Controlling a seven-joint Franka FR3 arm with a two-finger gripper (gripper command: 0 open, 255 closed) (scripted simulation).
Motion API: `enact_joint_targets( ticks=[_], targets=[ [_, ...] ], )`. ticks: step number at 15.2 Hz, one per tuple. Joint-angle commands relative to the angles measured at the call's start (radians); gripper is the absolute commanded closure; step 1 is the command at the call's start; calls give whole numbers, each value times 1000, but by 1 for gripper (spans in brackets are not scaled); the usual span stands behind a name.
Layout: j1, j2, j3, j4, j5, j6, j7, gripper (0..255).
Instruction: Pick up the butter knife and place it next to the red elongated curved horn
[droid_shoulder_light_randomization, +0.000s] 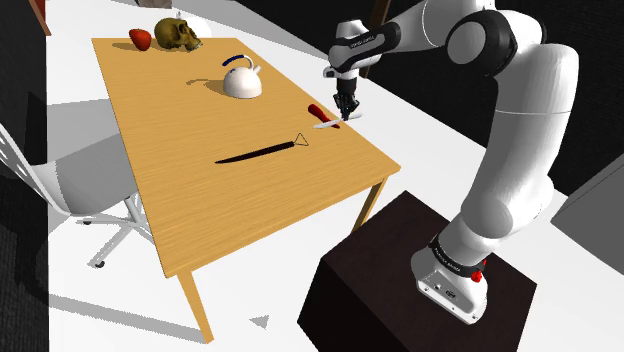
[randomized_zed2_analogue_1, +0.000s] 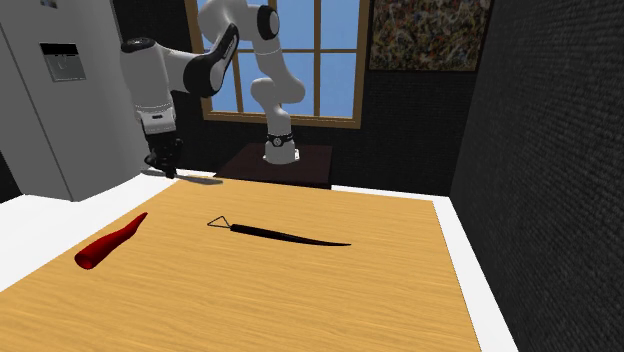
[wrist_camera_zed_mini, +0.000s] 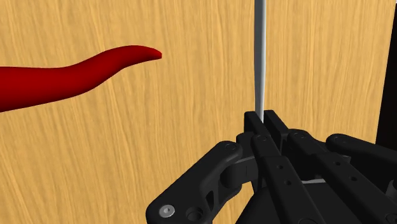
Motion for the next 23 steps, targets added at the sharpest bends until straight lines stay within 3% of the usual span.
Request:
enact_joint_targets(
  ticks=[1,16,23],
  targets=[
    [0,14,0,-7,0,21,3,255],
    [-4,124,1,-50,-4,173,23,255],
    [-4,124,1,-50,-4,173,23,255]
  ],
)
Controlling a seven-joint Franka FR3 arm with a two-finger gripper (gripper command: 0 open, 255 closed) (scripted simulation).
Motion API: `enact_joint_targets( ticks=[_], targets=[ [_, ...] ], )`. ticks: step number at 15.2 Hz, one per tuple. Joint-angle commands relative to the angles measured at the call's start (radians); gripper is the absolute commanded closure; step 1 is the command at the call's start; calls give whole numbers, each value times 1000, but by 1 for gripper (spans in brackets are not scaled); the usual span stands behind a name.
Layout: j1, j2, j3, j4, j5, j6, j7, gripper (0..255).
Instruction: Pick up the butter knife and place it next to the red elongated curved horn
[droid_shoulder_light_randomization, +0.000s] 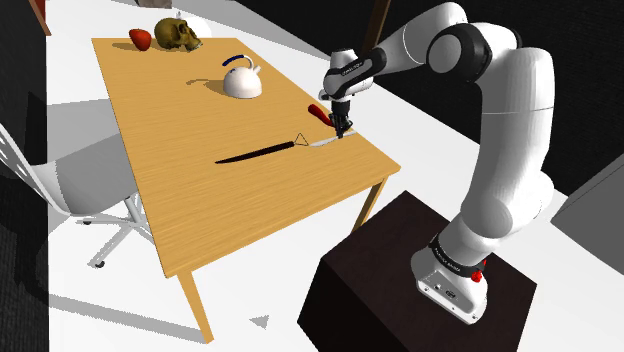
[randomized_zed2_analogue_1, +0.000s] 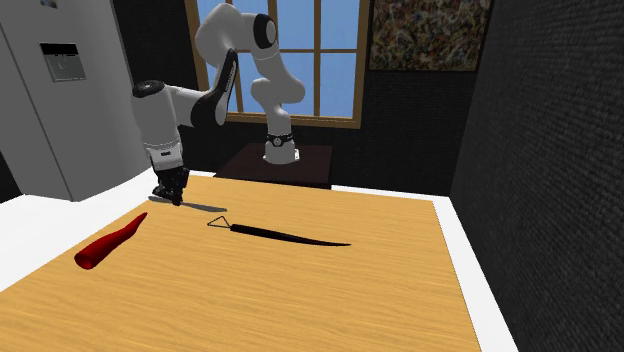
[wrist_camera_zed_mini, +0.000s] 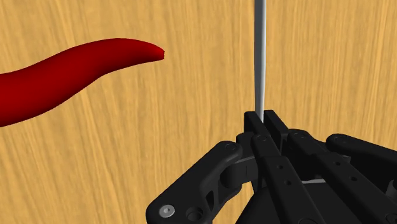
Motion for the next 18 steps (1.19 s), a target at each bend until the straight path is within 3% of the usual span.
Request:
enact_joint_targets(
  ticks=[1,2,7,11,18],
  targets=[
    [0,0,0,0,0,0,0,255],
    [0,0,0,0,0,0,0,0],
    [0,0,0,0,0,0,0,0],
    [10,-49,4,59,5,-108,-3,0],
    [10,-49,4,59,5,-108,-3,0]
  ],
)
